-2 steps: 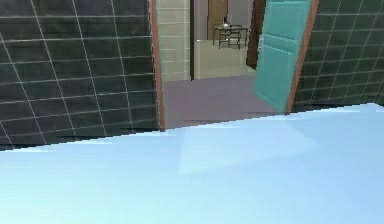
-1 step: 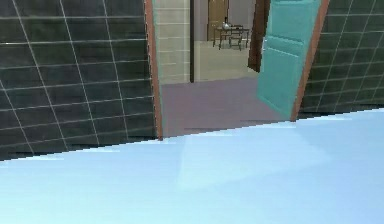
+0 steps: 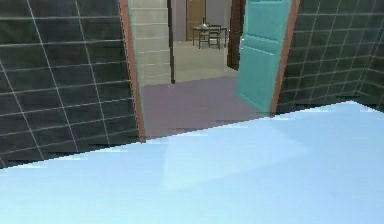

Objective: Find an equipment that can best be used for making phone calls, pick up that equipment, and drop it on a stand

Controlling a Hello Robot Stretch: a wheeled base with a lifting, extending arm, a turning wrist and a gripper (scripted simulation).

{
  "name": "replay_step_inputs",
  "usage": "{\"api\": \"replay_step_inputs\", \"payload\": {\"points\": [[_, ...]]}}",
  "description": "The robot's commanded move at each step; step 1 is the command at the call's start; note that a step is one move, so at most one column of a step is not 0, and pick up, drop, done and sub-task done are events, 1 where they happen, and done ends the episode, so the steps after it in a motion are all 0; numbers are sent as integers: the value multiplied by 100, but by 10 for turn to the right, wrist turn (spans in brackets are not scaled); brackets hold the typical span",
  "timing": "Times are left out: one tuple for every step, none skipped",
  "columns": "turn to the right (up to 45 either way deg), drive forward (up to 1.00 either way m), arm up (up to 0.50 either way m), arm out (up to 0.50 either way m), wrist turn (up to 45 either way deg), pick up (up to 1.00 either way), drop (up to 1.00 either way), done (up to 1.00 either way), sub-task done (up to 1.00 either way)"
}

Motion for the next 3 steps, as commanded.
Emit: {"api": "replay_step_inputs", "payload": {"points": [[0,100,0,0,0,0,0,0,0],[0,100,0,0,0,0,0,0,0],[0,100,0,0,0,0,0,0,0]]}}
